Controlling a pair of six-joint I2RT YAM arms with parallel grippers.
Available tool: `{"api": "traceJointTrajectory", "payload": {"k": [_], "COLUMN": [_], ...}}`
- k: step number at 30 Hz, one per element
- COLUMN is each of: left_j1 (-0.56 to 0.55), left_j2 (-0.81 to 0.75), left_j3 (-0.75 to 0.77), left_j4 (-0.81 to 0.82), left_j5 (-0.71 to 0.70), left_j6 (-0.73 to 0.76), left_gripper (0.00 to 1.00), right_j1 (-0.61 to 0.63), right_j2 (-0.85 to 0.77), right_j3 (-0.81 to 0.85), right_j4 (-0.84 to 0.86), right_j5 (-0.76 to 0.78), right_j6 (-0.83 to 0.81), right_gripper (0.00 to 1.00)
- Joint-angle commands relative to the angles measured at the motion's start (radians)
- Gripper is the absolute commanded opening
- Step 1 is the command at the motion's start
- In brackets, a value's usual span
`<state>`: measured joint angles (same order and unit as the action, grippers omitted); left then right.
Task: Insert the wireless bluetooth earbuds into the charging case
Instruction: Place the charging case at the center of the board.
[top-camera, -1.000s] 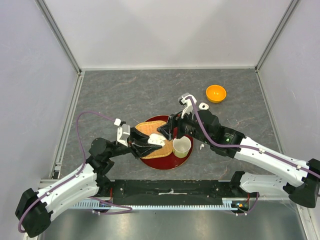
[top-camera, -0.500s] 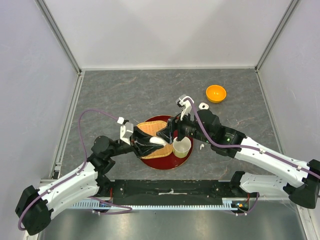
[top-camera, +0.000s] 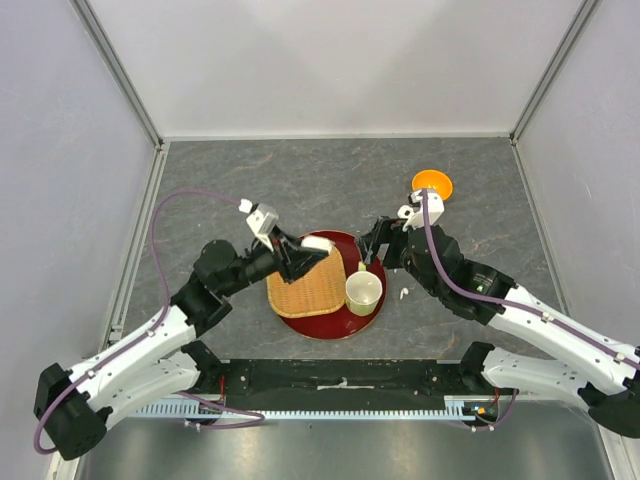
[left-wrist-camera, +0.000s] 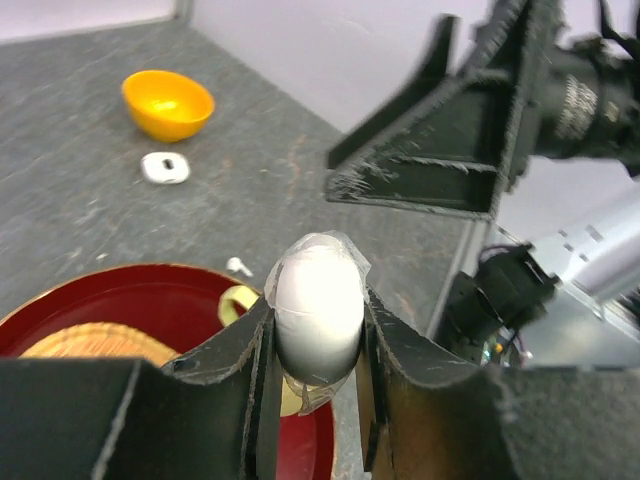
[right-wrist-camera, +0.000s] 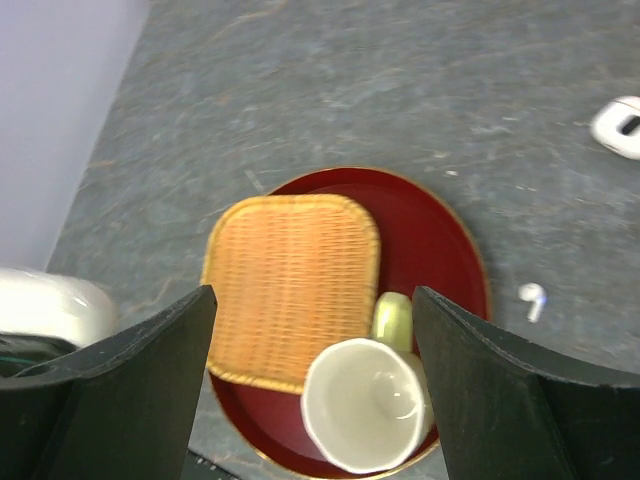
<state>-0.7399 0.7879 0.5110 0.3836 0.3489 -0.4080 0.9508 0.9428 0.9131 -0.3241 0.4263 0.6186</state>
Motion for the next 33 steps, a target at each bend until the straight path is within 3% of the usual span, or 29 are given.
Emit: {"api": "traceJointTrajectory", "payload": {"k": [1, 4, 8, 12, 18, 27, 33], "left_j1": [0.03, 0.123, 0.298, 0.364, 0.396, 0.425, 0.439], "left_j2": [0.126, 0.224, 0.431, 0.627, 0.881, 1.085, 1.231], "left_j3": [0.182, 0.28, 0.363, 0.474, 0.626, 0.738, 0.873], "left_j4": [-0.28, -0.342, -0.305, -0.314, -0.339, -0.342, -0.46], "left_j5": [-0.212, -0.119, 0.056, 0.171, 0.217, 0.159, 0.124], "left_j6": [-0.018, -0.044, -0.152, -0.163, -0.17, -0.255, -0.247], "left_gripper": [0.02, 0.02, 0.02, 0.02, 0.04, 0.11, 0.12], "right_j1": [-0.085, -0.13, -0.165, -0.182, -0.195, -0.207, -0.213], "right_j2": [-0.019, -0.036, -0.062, -0.078, -0.081, -0.05, -0.024], "right_j3": [-0.029, -0.04, -0.042, -0.036, -0.036, -0.026, -0.016], "right_j4": [-0.078, -0.081, -0.093, -0.11, -0.127, -0.128, -0.13], "right_j5": [0.031, -0.016, -0.052, -0.066, -0.08, -0.095, -0.098], "right_j6": [0.079, 0.075, 0.055, 0.033, 0.02, 0.0, -0.025], "right_gripper": [0.86, 0.86, 0.86, 0.86, 0.87, 0.87, 0.87]}}
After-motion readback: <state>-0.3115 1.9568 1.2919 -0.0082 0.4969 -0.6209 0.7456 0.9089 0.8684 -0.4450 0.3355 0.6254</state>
